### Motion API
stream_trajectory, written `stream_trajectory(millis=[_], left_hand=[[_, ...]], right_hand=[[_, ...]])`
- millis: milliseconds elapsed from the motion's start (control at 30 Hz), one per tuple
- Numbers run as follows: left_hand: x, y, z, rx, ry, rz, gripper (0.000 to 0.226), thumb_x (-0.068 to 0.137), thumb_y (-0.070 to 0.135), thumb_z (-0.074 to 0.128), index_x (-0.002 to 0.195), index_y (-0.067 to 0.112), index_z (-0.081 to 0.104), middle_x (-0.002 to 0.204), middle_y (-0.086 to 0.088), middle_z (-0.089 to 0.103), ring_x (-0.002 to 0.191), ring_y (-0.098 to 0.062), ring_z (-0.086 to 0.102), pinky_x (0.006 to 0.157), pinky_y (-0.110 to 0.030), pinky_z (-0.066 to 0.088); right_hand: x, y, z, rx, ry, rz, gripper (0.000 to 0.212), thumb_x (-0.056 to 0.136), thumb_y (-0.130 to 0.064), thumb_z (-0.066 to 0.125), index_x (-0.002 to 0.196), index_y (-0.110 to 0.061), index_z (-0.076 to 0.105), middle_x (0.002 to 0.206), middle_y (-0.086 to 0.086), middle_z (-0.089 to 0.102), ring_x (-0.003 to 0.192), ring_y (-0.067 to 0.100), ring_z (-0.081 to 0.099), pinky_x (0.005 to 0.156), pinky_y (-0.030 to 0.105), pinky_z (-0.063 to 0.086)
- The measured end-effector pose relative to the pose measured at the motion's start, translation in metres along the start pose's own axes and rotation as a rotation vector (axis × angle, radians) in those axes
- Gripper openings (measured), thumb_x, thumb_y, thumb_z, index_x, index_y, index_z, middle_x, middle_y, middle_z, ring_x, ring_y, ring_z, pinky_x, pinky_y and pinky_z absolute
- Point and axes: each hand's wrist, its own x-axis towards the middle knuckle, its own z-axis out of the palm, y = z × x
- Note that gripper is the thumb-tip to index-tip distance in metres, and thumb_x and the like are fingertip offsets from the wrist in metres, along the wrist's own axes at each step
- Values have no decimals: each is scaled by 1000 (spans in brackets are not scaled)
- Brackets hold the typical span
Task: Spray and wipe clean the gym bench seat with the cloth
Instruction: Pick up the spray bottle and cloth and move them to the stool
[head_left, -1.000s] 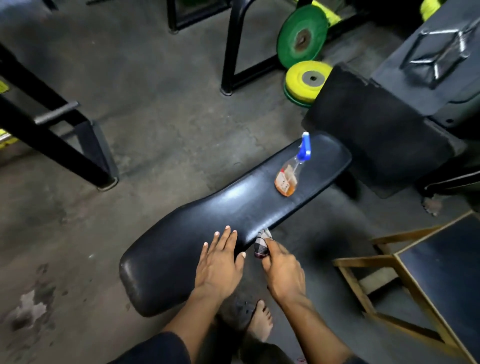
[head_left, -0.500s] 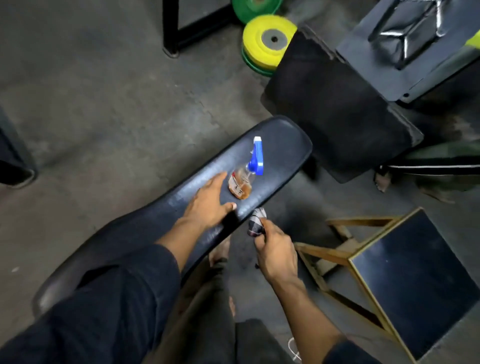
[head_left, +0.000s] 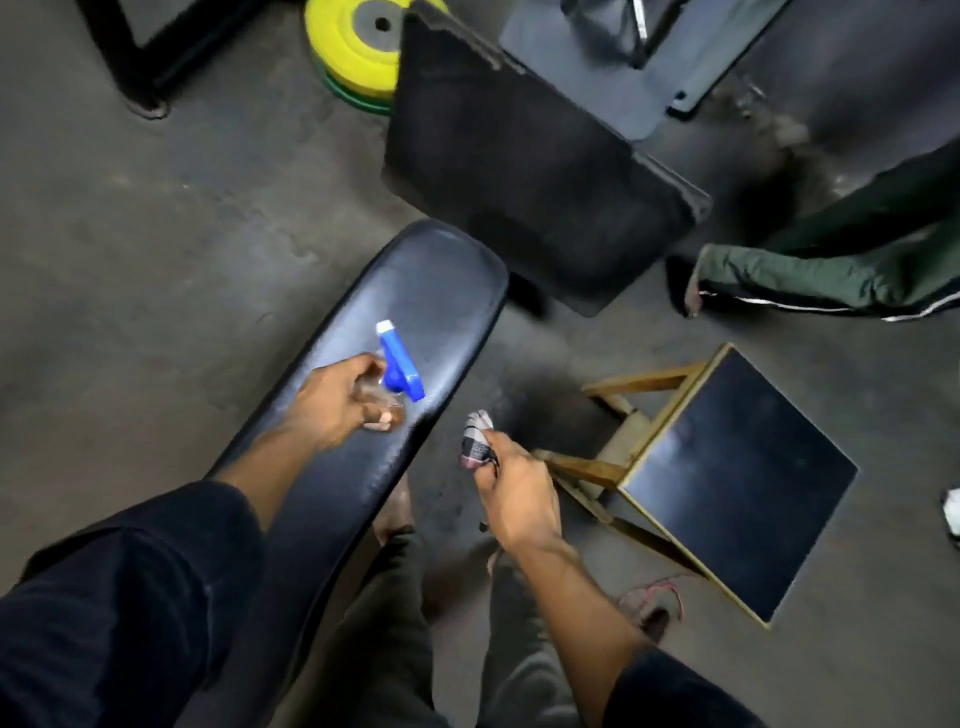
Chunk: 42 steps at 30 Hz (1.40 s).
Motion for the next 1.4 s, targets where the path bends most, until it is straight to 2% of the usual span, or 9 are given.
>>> stream_trajectory(millis=[167, 267, 467, 600, 700, 933, 1167, 1333, 1400], left_hand=[[-3, 51, 37, 24, -26, 25, 37, 77, 11, 96, 96, 24, 67, 78, 16, 69, 66, 9, 61, 66, -2, 45], [-6, 99, 78, 51, -99, 71, 45, 74, 17, 98, 110, 24, 72, 89, 10, 82, 92, -7, 75, 89, -20, 56], [-11, 214, 177, 17, -237, 235, 47, 67, 24, 93, 109, 26, 72, 94, 7, 84, 99, -13, 81, 101, -41, 60], [-17, 278, 246, 55, -301, 338, 42, 73, 18, 91, 100, 46, 73, 94, 19, 82, 92, 4, 77, 82, -16, 56], [-23, 310, 289, 118, -332, 359, 36, 77, 10, 88, 93, 39, 74, 88, 29, 77, 84, 17, 70, 73, -4, 45], [-27, 344, 356, 246, -318, 383, 33, 77, 13, 90, 104, 26, 78, 97, 4, 81, 91, -12, 76, 87, -27, 55], [-21, 330, 376, 275, -279, 354, 36, 76, 5, 91, 106, 21, 79, 101, 9, 79, 83, 22, 64, 76, 0, 42], [-20, 333, 379, 334, -245, 345, 43, 78, 26, 92, 118, 27, 75, 102, 6, 79, 92, -6, 73, 87, -19, 53], [-22, 332, 378, 343, -250, 349, 47, 75, 36, 90, 118, 32, 72, 95, 14, 75, 85, 3, 66, 77, -4, 45]], right_hand=[[1, 56, -29, 59, 56, 104, 47, 98, -34, 53, 145, -41, 50, 136, 5, 70, 119, 42, 69, 101, 51, 57], [2, 101, -51, 131, 128, 141, 43, 101, -25, 58, 143, -32, 61, 134, 11, 72, 119, 40, 69, 96, 43, 57], [-2, 201, -96, 268, 323, 255, 34, 99, -24, 62, 131, -33, 64, 127, 7, 77, 114, 41, 71, 86, 40, 54], [-1, 267, -123, 289, 451, 377, 32, 101, -28, 58, 132, -34, 64, 123, 8, 77, 107, 43, 71, 80, 43, 55], [-3, 312, -136, 280, 523, 486, 27, 108, -38, 49, 130, -32, 63, 123, 9, 76, 103, 43, 73, 80, 43, 56], [5, 374, -151, 354, 324, 568, 41, 107, -43, 25, 132, -27, 53, 139, 11, 62, 130, 39, 62, 102, 45, 51], [10, 379, -130, 333, 143, 466, 39, 115, -32, 38, 150, -23, 53, 161, 12, 47, 151, 36, 44, 119, 47, 45], [5, 381, -135, 196, 83, 405, 49, 113, -20, 37, 162, -24, 40, 171, 8, 34, 159, 34, 33, 123, 43, 42], [2, 380, -139, 126, 153, 388, 46, 110, -12, 39, 155, -20, 47, 162, 8, 46, 152, 32, 44, 116, 40, 46]])
